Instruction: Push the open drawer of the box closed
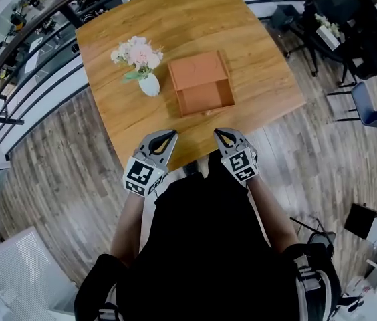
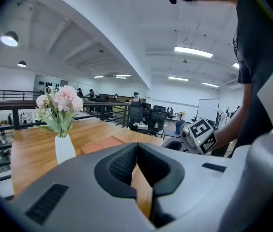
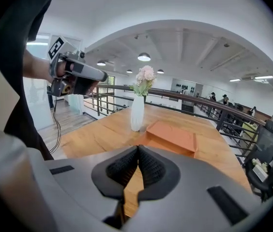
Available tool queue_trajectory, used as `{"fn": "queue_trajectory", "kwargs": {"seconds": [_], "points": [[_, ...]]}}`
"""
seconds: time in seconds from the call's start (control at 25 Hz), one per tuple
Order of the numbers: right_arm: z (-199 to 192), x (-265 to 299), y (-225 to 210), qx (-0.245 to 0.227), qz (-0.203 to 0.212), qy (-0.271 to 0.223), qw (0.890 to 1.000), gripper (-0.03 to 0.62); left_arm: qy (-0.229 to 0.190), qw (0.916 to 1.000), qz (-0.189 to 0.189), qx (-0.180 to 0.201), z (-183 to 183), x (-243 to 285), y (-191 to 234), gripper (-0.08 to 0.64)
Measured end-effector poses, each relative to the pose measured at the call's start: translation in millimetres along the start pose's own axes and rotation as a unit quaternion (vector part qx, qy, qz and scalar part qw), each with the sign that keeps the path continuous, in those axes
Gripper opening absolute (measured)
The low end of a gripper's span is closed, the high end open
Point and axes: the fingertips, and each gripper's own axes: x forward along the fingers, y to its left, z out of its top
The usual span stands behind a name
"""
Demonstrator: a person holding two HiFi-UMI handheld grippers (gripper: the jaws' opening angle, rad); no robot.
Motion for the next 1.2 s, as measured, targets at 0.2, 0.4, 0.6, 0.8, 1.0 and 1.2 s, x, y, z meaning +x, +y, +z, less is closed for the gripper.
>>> {"fn": "queue_trajectory", "kwargs": {"seconds": [0.2,0.4,0.6,0.8,1.0,1.2], "points": [[-8,15,-11,0.015,0.009,0.008,1.0,0.016,0.006,1.0,0.004,-0.004,1,7,6,0.023],[-21,20,-17,0.022,0.026,0.021,0.999,0.015,0.004,0.9999,0.01,-0.008,8,21,13,0.023],[-36,25,-33,0.036,0.037,0.033,0.998,0.016,0.004,0.9999,0.008,-0.01,15,41,14,0.023],[-48,44,-34,0.043,0.068,0.047,0.996,0.016,0.01,0.9998,0.012,-0.013,16,60,17,0.023],[-73,69,-33,0.061,0.092,0.075,0.991,0.017,0.01,0.9993,0.025,-0.027,17,70,23,0.023],[-84,90,-41,0.081,0.097,0.088,0.988,0.017,0.015,0.9987,0.033,-0.035,14,80,30,0.023]]}}
